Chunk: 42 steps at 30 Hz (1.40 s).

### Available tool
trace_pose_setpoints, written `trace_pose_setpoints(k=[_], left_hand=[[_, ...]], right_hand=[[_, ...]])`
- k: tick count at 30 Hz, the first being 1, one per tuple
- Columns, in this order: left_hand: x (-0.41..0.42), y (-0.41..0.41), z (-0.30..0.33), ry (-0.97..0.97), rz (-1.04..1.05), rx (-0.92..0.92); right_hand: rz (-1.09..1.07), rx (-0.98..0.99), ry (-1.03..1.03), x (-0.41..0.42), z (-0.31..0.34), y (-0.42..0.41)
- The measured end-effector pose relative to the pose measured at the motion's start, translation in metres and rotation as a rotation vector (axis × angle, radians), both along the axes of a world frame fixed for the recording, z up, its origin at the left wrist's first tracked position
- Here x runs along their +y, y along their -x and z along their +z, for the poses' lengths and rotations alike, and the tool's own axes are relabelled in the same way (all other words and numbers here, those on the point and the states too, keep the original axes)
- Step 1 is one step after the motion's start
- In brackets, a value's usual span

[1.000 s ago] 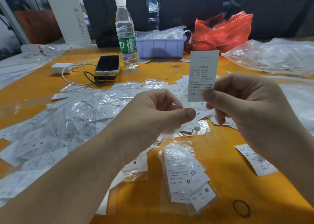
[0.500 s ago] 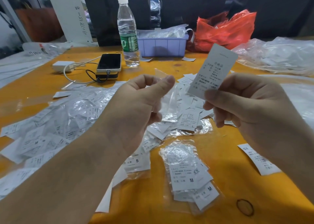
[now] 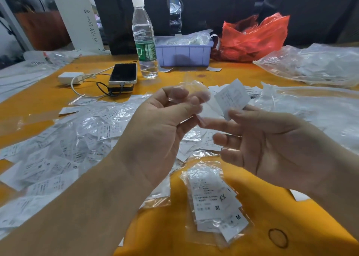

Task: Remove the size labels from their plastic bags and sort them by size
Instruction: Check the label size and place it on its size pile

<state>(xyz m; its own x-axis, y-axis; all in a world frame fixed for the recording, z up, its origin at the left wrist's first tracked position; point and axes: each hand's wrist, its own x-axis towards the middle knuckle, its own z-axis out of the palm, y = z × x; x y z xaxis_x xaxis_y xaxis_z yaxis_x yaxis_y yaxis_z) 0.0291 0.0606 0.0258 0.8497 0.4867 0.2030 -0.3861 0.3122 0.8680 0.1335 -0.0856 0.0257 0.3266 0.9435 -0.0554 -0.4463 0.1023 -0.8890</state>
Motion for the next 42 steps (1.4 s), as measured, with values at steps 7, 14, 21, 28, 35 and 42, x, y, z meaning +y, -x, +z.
trace_pose_setpoints(k=[7, 14, 21, 28, 35, 42], left_hand=[[-0.005, 0.000, -0.002, -0.016, 0.080, 0.019], [-0.002, 0.001, 0.001, 0.031, 0.170, 0.004], [-0.003, 0.003, 0.002, -0.006, 0.246, -0.005], [-0.003, 0.004, 0.005, 0.009, 0.242, -0.019], [-0.010, 0.001, 0.000, 0.004, 0.128, 0.011], [-0.010, 0.004, 0.006, 0.022, 0.140, 0.047]], right_hand=[[-0.229, -0.176, -0.077, 0.005, -0.004, 0.000], [-0.441, -0.449, -0.063, 0.001, -0.006, 0.000], [-0.436, -0.502, -0.064, 0.001, -0.006, 0.002], [-0.392, -0.566, -0.093, 0.001, -0.005, 0.005], [-0.495, -0.603, -0.065, 0.002, -0.007, 0.005], [-0.552, -0.619, -0.073, 0.002, -0.006, 0.007]])
